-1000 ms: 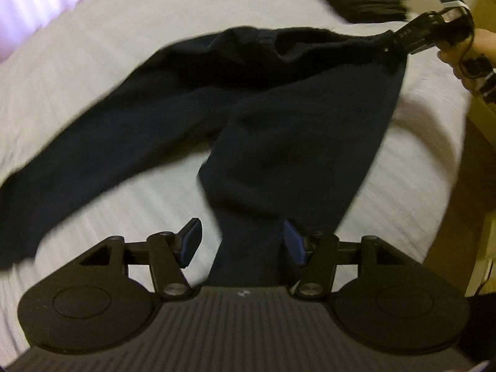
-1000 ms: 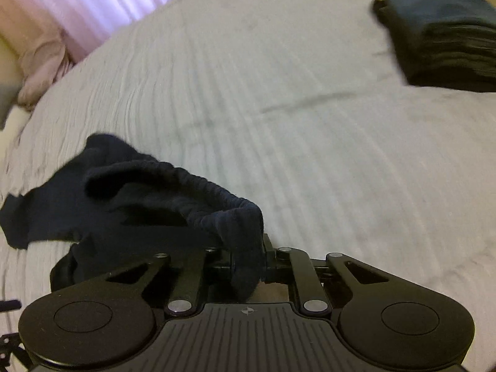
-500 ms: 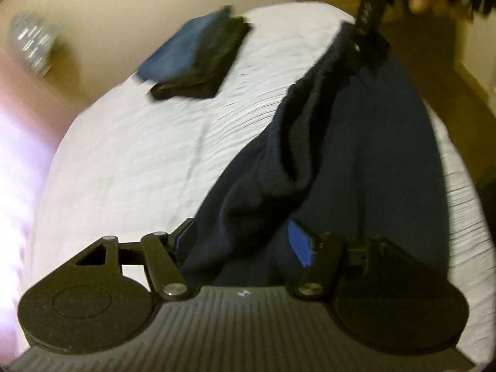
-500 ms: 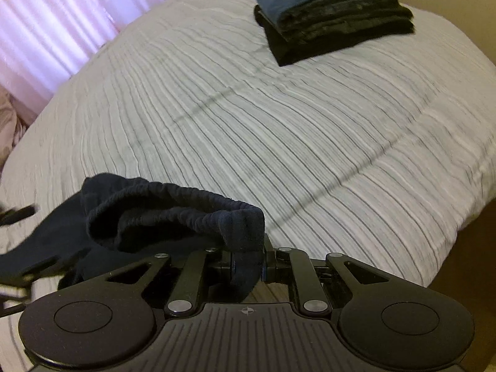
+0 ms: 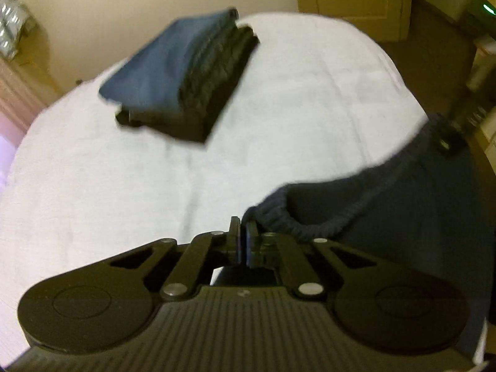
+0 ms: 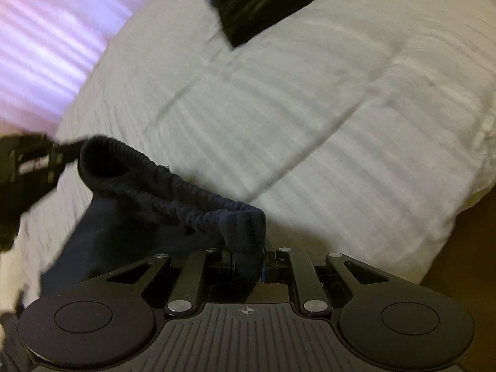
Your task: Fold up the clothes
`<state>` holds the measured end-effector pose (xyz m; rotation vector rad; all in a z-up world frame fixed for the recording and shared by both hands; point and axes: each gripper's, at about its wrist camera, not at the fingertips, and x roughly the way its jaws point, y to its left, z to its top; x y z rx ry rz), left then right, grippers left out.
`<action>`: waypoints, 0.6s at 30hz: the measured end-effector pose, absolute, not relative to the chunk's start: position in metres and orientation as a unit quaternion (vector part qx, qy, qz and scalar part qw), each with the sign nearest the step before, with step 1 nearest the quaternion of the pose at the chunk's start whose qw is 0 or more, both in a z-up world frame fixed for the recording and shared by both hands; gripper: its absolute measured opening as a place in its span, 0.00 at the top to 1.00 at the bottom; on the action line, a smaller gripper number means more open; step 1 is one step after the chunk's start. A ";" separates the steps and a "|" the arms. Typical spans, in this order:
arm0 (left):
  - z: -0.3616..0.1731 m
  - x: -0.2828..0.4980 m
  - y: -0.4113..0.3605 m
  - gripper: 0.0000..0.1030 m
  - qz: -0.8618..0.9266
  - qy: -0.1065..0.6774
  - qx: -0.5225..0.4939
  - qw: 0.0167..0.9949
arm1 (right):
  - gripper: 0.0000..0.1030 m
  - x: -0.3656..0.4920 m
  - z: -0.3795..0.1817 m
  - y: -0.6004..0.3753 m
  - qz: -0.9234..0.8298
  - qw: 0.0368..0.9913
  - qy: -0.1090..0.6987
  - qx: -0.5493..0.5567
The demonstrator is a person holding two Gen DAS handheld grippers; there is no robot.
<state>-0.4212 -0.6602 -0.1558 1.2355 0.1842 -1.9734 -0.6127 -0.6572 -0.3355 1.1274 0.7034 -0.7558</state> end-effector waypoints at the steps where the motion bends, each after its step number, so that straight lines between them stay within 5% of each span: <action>1: -0.159 -0.432 -0.683 0.98 -0.780 0.067 0.490 0.384 | 0.88 -0.621 -0.332 -0.664 -0.345 0.723 0.308 0.514; 7: -0.198 -0.471 -0.810 0.92 -0.770 0.124 0.477 0.407 | 0.87 -0.652 -0.328 -0.731 -0.381 0.721 0.277 0.508; 10: -0.194 -0.454 -0.831 0.74 -0.750 0.196 0.423 0.470 | 0.84 -0.654 -0.337 -0.739 -0.393 0.715 0.294 0.498; 12: -0.184 -0.433 -0.828 0.72 -0.742 0.224 0.387 0.499 | 0.49 -0.653 -0.341 -0.738 -0.404 0.710 0.307 0.488; 14: -0.175 -0.410 -0.806 0.70 -0.738 0.223 0.382 0.509 | 0.35 -0.652 -0.345 -0.737 -0.414 0.706 0.319 0.478; 18: -0.168 -0.342 -0.723 0.56 -0.695 0.247 0.394 0.548 | 0.35 -0.650 -0.352 -0.733 -0.436 0.696 0.341 0.458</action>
